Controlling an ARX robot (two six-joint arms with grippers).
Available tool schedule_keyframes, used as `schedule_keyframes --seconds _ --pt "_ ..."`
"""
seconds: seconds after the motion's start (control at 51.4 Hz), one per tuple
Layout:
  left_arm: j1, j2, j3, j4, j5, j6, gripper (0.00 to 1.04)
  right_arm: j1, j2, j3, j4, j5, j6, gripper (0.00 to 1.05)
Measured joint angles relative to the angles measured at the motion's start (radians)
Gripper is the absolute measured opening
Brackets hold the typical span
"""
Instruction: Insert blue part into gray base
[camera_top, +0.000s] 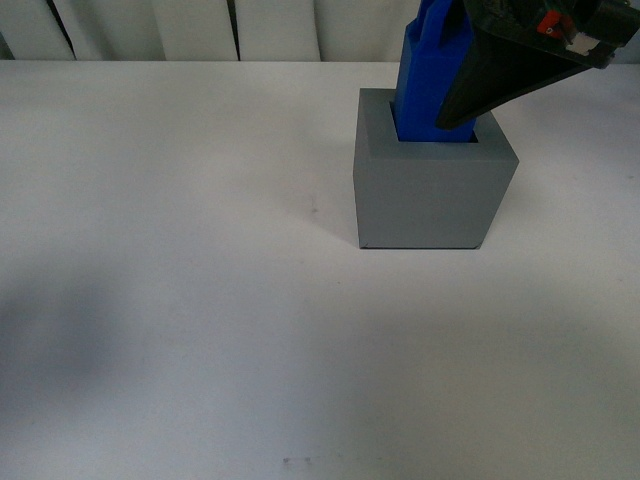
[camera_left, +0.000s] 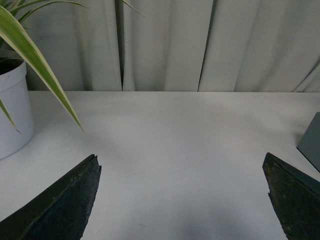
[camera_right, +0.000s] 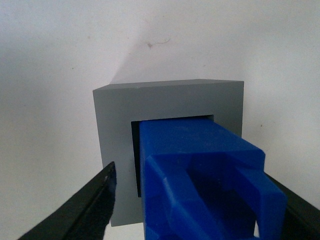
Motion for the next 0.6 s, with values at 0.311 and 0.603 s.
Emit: schedule_keyframes --seconds 0.311,0.603 --pt "0.0 0.0 0.0 0.0 0.0 0.0 0.99 -0.01 -0.047 0.01 0.002 -0.088 0.034 0.97" --pt "0.0 0.0 0.0 0.0 0.0 0.0 0.99 -0.105 -0.29 -0.128 0.114 -0.276 0.086 0.97"
